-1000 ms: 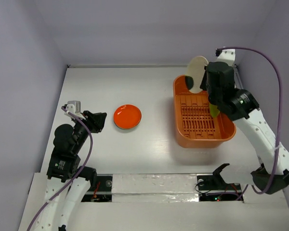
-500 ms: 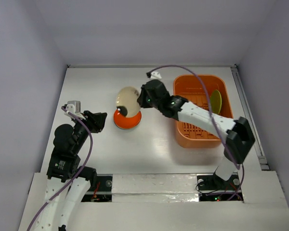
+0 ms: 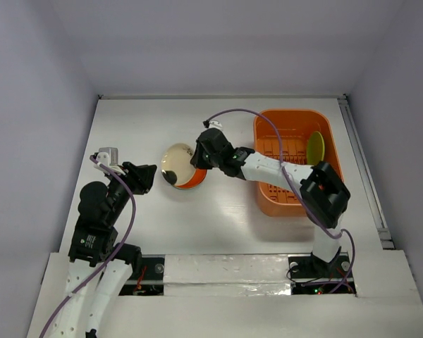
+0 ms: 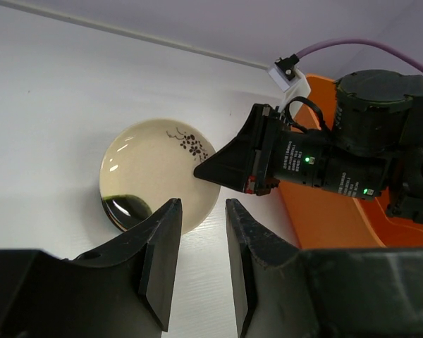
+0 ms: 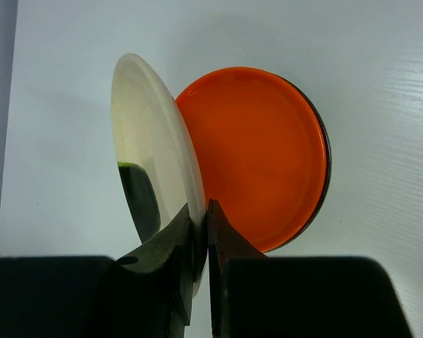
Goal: Unload the plates from the dish rack
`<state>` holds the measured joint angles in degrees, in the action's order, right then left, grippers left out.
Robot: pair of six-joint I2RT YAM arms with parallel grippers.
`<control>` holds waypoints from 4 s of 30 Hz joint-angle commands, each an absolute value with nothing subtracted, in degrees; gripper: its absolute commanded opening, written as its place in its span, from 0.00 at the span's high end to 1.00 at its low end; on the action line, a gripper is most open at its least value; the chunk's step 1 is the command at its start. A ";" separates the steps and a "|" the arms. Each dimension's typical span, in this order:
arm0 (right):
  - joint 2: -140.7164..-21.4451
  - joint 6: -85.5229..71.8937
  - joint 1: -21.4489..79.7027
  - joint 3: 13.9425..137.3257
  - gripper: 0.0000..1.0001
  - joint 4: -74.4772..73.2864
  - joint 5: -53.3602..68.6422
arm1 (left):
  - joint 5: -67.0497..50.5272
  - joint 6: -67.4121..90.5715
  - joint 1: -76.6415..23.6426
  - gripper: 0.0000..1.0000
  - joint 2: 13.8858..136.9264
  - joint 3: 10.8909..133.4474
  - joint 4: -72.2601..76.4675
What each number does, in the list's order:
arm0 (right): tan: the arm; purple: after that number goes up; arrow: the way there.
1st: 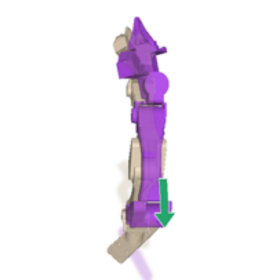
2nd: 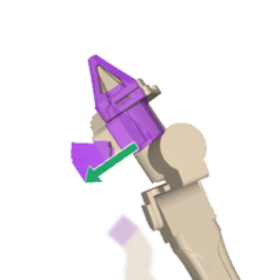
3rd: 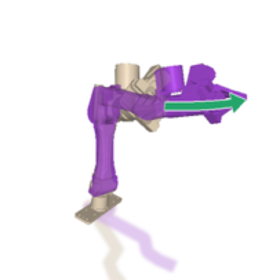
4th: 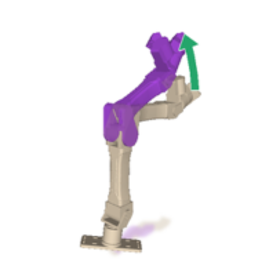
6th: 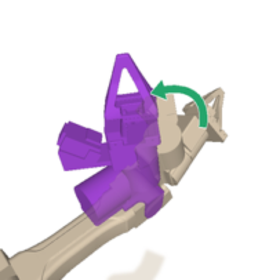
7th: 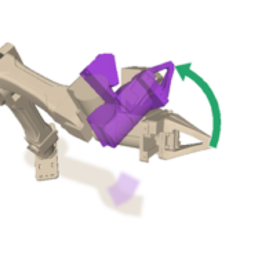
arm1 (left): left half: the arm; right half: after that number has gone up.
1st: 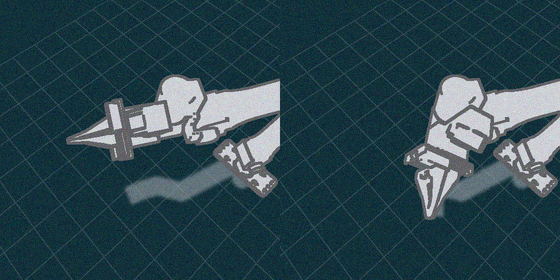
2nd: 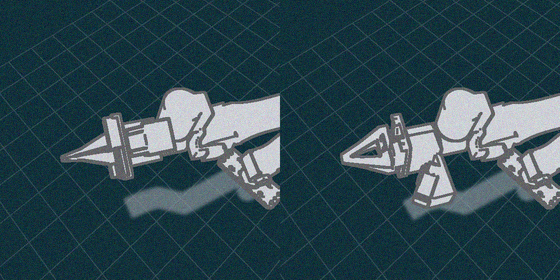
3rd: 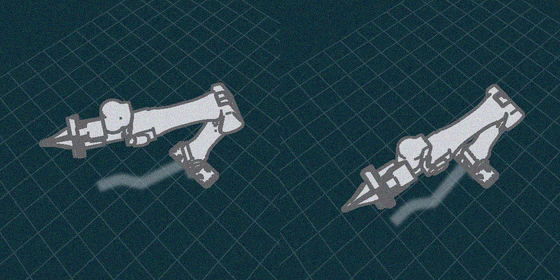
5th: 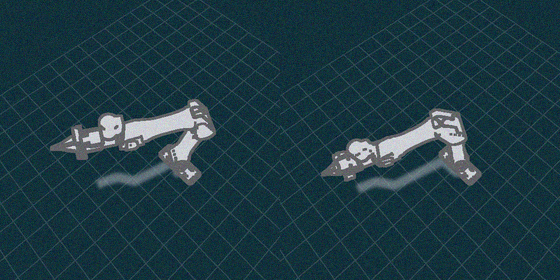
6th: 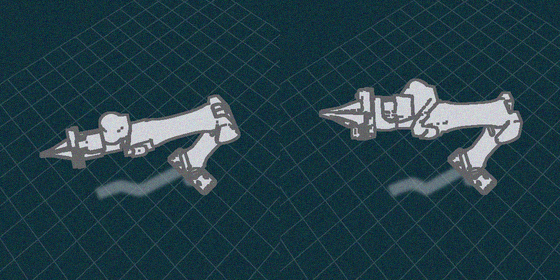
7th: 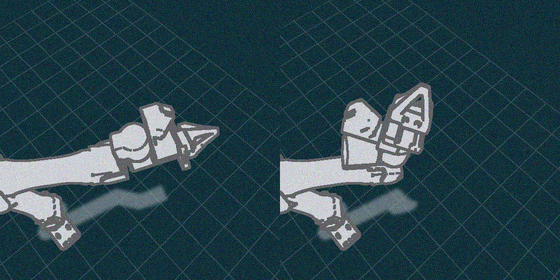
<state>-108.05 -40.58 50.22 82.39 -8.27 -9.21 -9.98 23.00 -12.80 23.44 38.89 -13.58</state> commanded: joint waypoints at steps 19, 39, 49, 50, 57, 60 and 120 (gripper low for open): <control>-106.79 -39.56 50.01 82.97 0.29 -11.33 -18.36 | -9.67 22.94 -13.18 0.72 22.94 38.85 -12.04; -72.08 -29.10 23.66 65.93 0.84 -31.82 -47.82 | -10.28 22.85 -13.18 0.86 22.85 38.67 -11.69; -80.06 -24.52 11.61 64.87 0.50 -30.77 -44.04 | -10.02 22.85 -13.71 0.86 22.68 38.76 -11.87; -80.68 -24.35 11.60 64.86 0.50 -30.59 -43.95 | -9.93 22.85 -13.71 0.86 22.68 38.76 -11.87; -84.20 -23.91 9.93 66.09 0.65 -29.80 -43.42 | -9.84 22.85 -13.71 0.84 22.59 38.85 -11.87; -84.11 -23.03 9.93 66.79 0.78 -29.88 -42.72 | -9.67 22.85 -13.71 0.83 22.41 38.93 -12.04; -106.61 -41.31 48.69 84.82 1.00 -2.81 -4.75 | -9.67 22.85 -12.04 0.69 21.71 38.85 -11.87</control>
